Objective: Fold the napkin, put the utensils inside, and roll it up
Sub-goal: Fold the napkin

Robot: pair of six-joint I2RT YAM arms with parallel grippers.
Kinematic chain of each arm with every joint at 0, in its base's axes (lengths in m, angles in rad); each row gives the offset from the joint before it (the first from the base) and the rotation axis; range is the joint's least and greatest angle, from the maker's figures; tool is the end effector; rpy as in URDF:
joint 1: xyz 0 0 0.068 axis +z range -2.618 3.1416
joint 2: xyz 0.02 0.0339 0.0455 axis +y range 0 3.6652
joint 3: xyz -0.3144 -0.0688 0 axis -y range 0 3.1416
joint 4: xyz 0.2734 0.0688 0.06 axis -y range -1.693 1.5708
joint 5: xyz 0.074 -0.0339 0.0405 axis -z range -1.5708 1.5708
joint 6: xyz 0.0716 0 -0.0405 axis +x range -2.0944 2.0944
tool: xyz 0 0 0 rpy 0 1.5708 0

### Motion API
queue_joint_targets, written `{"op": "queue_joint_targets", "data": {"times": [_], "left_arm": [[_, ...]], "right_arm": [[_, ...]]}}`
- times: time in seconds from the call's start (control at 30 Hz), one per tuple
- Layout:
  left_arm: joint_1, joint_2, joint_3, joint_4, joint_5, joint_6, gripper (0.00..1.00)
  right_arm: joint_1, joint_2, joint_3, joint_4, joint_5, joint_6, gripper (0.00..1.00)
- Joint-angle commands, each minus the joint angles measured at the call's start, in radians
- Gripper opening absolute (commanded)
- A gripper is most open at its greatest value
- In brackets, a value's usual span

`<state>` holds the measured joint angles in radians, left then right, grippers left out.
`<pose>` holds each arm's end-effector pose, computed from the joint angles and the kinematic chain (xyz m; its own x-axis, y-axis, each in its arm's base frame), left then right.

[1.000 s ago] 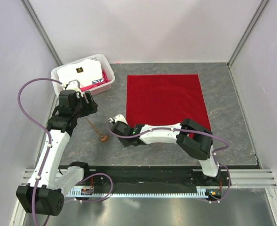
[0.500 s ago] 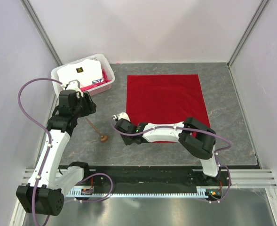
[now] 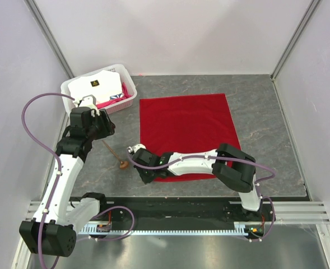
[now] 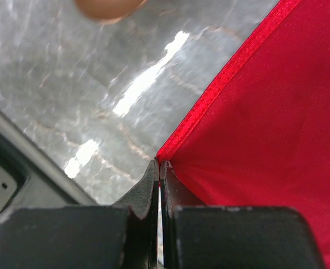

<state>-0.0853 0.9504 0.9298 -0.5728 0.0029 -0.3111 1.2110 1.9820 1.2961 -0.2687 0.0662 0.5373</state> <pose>0.2316 -0.0200 0.3422 -0.5572 -0.2596 -0.7887 -0.0872 0.9629 -0.2553 0.1732 0.4469 0.1563 -0.7180 -0.4581 -0.5241 -0.6437 0.7235 0.2494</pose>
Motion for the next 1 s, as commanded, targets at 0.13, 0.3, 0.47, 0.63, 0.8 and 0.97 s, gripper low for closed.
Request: {"op": "queue_joint_targets", "data": {"times": [0.13, 0.3, 0.47, 0.63, 0.8, 0.97], "left_arm": [[0.004, -0.013, 0.003, 0.036, 0.002, 0.038, 0.6], [0.004, -0.01, 0.003, 0.036, 0.0, 0.04, 0.6], [0.004, -0.006, 0.003, 0.036, 0.002, 0.041, 0.6], [0.002, -0.002, 0.003, 0.036, 0.003, 0.043, 0.6], [0.002, 0.008, 0.001, 0.037, 0.002, 0.044, 0.59], [0.002, 0.017, 0.0, 0.039, 0.002, 0.044, 0.59]], "right_arm": [[-0.053, -0.129, -0.027, -0.038, 0.044, -0.017, 0.0], [-0.134, -0.172, -0.041, -0.052, 0.084, -0.069, 0.0], [-0.234, -0.196, -0.038, -0.055, 0.104, -0.118, 0.0], [-0.321, -0.178, -0.026, -0.058, 0.127, -0.168, 0.0], [-0.395, -0.135, 0.018, -0.082, 0.162, -0.249, 0.0], [-0.478, -0.104, 0.065, -0.107, 0.17, -0.31, 0.0]]}}
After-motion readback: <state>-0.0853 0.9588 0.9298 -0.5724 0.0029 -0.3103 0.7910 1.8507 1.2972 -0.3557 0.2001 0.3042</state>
